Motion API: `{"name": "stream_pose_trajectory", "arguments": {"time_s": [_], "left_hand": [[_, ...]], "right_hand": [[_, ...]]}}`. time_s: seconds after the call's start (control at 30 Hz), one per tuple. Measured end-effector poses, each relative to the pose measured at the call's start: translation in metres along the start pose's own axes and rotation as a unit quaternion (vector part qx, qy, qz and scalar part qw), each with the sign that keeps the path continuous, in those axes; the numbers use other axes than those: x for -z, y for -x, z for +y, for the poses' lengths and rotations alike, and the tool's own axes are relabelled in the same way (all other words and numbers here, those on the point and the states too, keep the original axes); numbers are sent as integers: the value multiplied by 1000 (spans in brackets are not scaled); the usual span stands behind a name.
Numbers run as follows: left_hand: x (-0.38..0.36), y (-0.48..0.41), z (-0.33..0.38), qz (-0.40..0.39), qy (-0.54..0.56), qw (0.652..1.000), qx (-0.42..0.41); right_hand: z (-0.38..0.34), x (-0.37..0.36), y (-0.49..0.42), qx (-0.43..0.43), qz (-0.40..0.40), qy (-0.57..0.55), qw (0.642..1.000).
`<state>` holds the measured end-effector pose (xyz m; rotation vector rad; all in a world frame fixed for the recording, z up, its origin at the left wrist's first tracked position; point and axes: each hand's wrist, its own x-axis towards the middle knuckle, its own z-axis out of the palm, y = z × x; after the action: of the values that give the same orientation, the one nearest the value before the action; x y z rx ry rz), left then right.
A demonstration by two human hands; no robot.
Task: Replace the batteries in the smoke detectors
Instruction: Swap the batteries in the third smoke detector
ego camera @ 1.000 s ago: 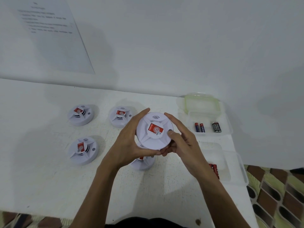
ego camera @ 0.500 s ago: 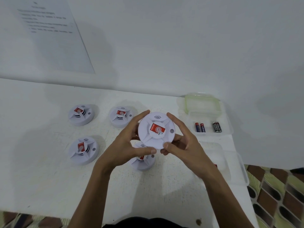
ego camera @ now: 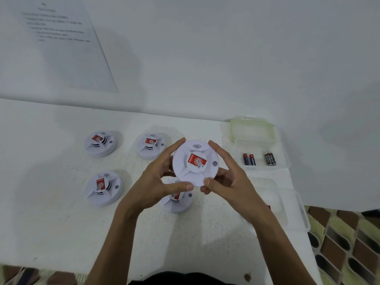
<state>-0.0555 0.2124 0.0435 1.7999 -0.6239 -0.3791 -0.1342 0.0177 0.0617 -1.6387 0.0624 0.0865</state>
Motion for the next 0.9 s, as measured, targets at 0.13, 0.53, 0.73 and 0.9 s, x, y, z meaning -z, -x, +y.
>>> {"name": "stream_pose_trajectory", "arguments": {"time_s": [0.13, 0.53, 0.73, 0.9], "left_hand": [[0, 0, 0, -1, 0, 1000, 2], [0, 0, 2, -3, -2, 1000, 4], [-1, 0, 2, -4, -4, 1000, 6], [0, 0, 1, -10, 0, 1000, 1]], "right_hand": [[0, 0, 0, -2, 2, -5, 1000], [0, 0, 1, -1, 7, -5, 1000], [1, 0, 1, -2, 13, 2, 1000], [0, 0, 1, -1, 9, -5, 1000]]}}
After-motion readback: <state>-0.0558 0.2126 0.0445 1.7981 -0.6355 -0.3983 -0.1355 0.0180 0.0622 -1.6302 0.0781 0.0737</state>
